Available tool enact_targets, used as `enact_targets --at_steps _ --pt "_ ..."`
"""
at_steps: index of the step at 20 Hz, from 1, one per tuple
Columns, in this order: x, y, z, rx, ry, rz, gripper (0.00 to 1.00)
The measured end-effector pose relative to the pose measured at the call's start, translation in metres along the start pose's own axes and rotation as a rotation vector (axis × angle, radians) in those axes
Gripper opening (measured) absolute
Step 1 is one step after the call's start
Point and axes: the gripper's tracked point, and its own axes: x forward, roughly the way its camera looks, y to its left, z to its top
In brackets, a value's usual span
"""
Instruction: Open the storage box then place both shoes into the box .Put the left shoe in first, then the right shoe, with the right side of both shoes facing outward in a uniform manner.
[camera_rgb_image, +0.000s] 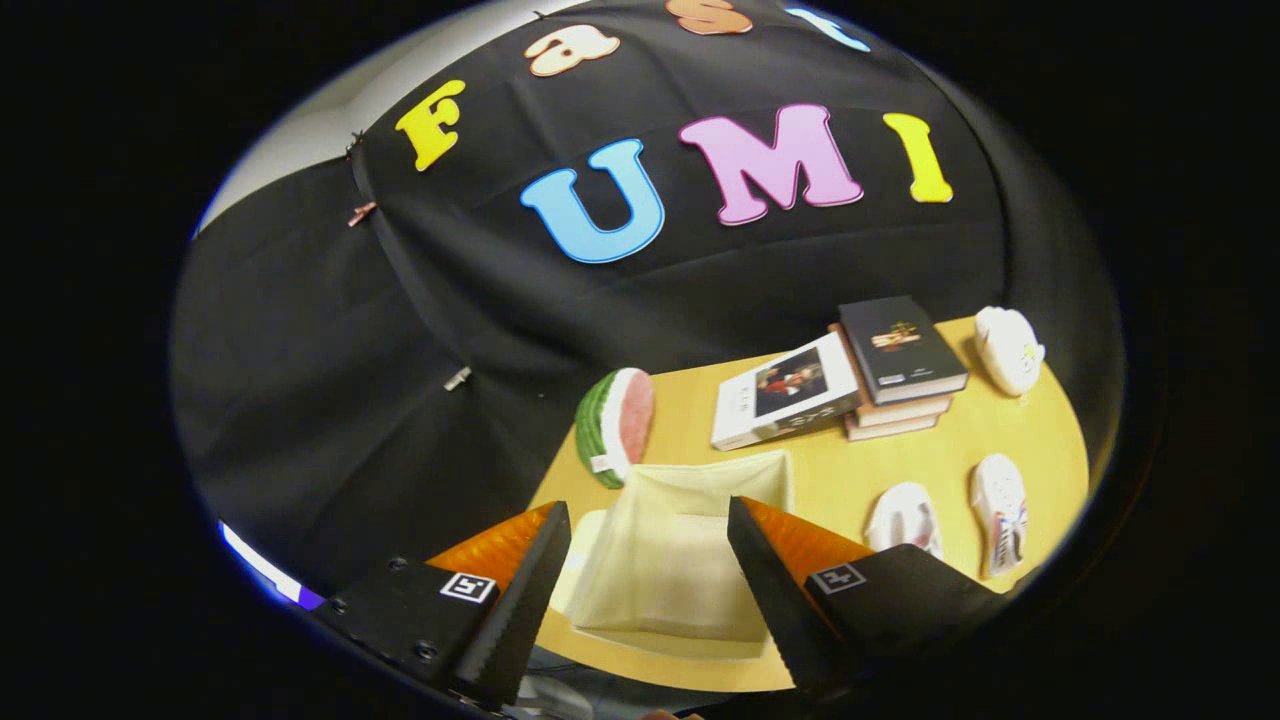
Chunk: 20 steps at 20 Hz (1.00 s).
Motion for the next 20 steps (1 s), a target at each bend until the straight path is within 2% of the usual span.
enact_targets --at_steps 3,5,8,13,16,20 --pt "-0.013 -0.054 -0.017 -0.120 -0.004 -0.139 0.97" --pt "-0.019 -0.085 -0.032 -0.156 0.020 -0.202 0.98" --pt "-0.027 -0.139 -0.053 -0.152 0.052 -0.317 0.98" --pt "-0.030 -0.219 -0.097 -0.149 0.178 -0.461 0.99" --pt "-0.026 -0.252 -0.124 -0.145 0.258 -0.508 0.99" --pt "-0.007 -0.280 -0.161 -0.166 0.397 -0.512 0.98"
